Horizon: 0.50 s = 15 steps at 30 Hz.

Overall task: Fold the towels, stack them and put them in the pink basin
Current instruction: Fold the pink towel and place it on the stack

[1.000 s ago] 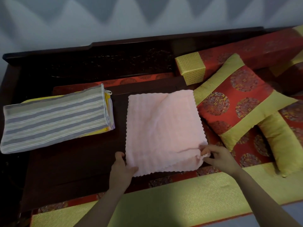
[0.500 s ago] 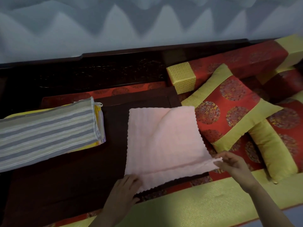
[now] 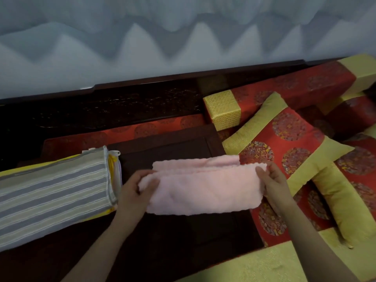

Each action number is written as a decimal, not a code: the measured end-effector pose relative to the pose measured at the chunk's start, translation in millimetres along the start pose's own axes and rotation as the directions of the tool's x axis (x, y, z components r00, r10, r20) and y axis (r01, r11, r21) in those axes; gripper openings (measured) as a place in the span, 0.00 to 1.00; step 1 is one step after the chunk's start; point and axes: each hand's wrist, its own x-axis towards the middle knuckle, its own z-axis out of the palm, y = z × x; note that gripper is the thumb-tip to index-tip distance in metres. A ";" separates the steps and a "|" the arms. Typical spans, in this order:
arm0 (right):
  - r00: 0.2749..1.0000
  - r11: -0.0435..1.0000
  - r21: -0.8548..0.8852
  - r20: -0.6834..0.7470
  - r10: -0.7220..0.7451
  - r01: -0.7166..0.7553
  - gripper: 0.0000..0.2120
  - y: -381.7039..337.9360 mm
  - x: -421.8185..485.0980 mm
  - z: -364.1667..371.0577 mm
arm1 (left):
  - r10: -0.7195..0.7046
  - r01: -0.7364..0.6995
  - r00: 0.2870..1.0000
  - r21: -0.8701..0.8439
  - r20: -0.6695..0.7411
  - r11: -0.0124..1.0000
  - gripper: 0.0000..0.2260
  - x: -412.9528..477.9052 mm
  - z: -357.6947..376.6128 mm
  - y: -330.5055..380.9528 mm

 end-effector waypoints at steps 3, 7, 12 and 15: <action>0.996 0.997 -0.053 -0.080 0.044 -0.048 0.01 6.9 34.4 16.5 | -0.152 0.148 0.988 -0.099 -0.037 0.984 0.06 46.3 18.4 -7.4; 0.965 0.976 -0.050 -0.172 0.198 -0.210 0.05 22.9 64.1 35.4 | -0.475 0.452 0.879 -0.260 -0.033 0.853 0.19 89.4 40.2 -44.8; 0.922 0.932 -0.061 -0.182 0.341 -0.356 0.23 29.9 74.9 42.3 | -0.632 0.594 0.769 -0.258 -0.099 0.763 0.33 99.7 44.6 -59.7; 0.866 0.866 0.211 -0.126 0.484 -0.453 0.21 28.9 80.0 43.3 | -0.700 0.661 0.713 -0.303 -0.030 0.686 0.12 107.3 39.4 -54.4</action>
